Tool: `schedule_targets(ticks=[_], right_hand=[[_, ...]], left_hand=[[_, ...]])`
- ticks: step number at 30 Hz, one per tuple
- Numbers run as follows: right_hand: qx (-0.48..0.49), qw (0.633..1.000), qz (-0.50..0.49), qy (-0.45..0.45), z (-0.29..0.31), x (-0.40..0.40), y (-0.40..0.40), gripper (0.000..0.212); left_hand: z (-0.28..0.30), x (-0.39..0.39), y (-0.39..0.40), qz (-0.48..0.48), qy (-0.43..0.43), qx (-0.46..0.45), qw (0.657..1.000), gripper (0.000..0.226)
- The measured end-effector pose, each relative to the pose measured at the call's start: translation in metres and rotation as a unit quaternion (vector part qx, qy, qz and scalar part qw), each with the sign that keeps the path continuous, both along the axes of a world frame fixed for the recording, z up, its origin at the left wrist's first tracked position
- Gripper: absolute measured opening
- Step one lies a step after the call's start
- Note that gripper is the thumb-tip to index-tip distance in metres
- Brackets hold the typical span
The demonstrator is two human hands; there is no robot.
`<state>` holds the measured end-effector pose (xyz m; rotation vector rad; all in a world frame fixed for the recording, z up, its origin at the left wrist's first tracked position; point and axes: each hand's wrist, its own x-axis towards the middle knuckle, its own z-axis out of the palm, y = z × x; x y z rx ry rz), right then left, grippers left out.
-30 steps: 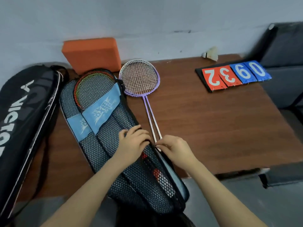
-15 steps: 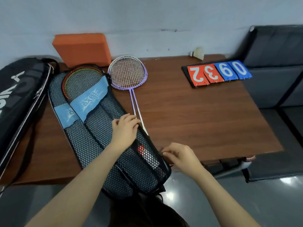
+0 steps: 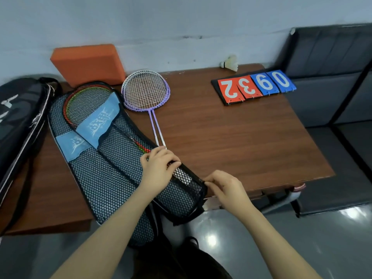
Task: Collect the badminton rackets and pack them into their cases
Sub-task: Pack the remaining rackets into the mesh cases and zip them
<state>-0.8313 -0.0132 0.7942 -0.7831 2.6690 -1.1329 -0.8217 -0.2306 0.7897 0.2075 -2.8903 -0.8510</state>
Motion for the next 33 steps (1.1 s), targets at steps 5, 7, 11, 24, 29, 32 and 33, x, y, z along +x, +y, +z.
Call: schedule_targets(ticks=[5, 7, 11, 24, 29, 32, 33], right_hand=[[0.033, 0.993, -0.047, 0.101, 0.003, -0.004, 0.014, 0.007], [0.058, 0.986, -0.06, 0.143, 0.003, -0.005, 0.016, 0.008], [0.044, 0.985, -0.087, 0.145, -0.002, -0.004, 0.013, 0.008], [-0.102, 0.983, -0.129, 0.087, 0.006, -0.009, 0.007, 0.011], [-0.095, 0.988, -0.093, 0.075, 0.006, -0.013, 0.017, 0.013], [-0.091, 0.99, -0.092, 0.058, 0.0, -0.011, 0.021, 0.021], [-0.097, 0.99, -0.092, 0.047, -0.003, -0.009, 0.021, 0.023]], left_hand=[[0.008, -0.026, 0.021, 0.027, 0.034, 0.017, 0.999, 0.011], [0.009, -0.032, 0.027, 0.046, 0.04, 0.028, 0.998, 0.01], [0.01, -0.035, 0.034, 0.075, 0.04, 0.035, 0.996, 0.01], [0.027, -0.03, 0.035, -0.14, 0.021, 0.023, 0.99, 0.015], [0.034, -0.038, 0.045, -0.078, 0.072, 0.003, 0.994, 0.017], [0.035, -0.044, 0.051, -0.066, 0.072, -0.005, 0.995, 0.018], [0.034, -0.046, 0.052, -0.063, 0.068, -0.005, 0.996, 0.018]])
